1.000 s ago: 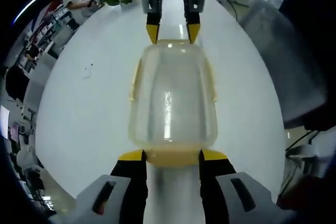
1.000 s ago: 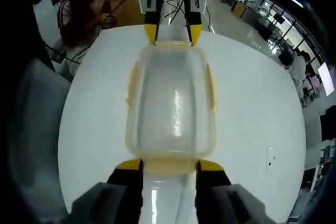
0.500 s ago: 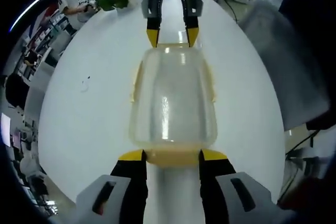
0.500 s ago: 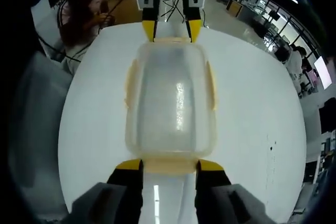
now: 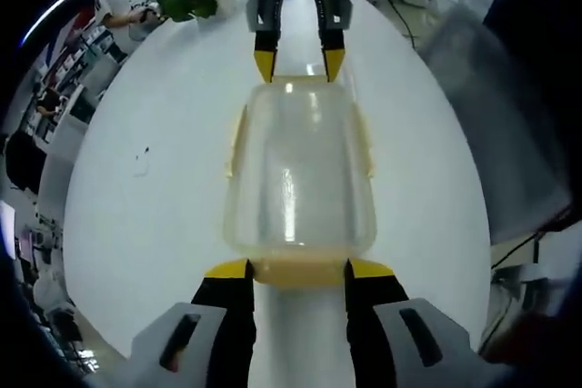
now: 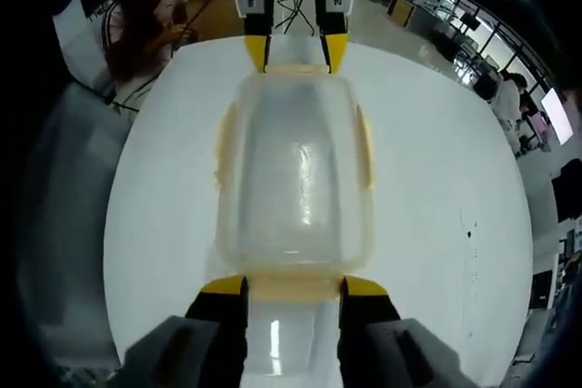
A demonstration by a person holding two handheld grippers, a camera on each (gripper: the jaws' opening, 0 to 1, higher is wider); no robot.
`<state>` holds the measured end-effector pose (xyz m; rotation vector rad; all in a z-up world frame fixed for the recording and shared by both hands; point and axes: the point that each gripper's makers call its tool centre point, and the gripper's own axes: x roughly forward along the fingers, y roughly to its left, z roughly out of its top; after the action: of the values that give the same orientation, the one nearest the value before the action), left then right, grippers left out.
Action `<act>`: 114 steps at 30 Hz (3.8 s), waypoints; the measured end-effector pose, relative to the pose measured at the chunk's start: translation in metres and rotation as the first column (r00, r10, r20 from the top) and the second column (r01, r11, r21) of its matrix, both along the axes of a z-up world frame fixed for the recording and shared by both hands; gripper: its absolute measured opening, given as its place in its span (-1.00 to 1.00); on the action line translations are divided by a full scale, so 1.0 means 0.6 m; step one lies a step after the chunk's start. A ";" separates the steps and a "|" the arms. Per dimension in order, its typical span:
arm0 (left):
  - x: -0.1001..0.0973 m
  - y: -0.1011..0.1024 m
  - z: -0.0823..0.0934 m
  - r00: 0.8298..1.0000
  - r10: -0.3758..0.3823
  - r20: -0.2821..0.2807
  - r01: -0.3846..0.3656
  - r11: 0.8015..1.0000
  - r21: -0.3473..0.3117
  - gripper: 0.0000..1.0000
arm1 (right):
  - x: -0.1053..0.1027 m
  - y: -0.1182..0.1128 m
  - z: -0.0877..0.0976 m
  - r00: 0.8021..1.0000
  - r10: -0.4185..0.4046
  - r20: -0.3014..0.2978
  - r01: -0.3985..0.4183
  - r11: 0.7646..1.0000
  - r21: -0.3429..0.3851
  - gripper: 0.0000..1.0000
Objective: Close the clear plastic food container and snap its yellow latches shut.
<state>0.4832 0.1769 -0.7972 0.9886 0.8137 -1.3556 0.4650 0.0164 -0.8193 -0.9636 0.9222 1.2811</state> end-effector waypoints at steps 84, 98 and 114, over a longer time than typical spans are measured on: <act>-0.038 -0.233 -0.042 0.996 -0.055 -0.076 0.050 0.997 -0.059 -0.29 | -0.060 -0.232 -0.017 0.996 -0.073 -0.046 0.066 0.987 -0.143 -0.28; -0.046 -0.238 -0.048 0.994 -0.053 -0.097 0.049 0.998 -0.042 -0.28 | -0.064 -0.239 -0.023 0.996 -0.051 -0.068 0.037 0.981 -0.188 -0.27; -0.053 -0.237 -0.055 0.995 -0.036 -0.094 0.035 0.999 -0.020 -0.27 | -0.063 -0.238 -0.028 0.996 -0.034 -0.079 0.021 0.989 -0.149 -0.26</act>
<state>0.4516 0.0349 -0.8302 0.9339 0.8565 -1.4471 0.4272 -0.1264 -0.8363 -1.0163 1.1033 1.2492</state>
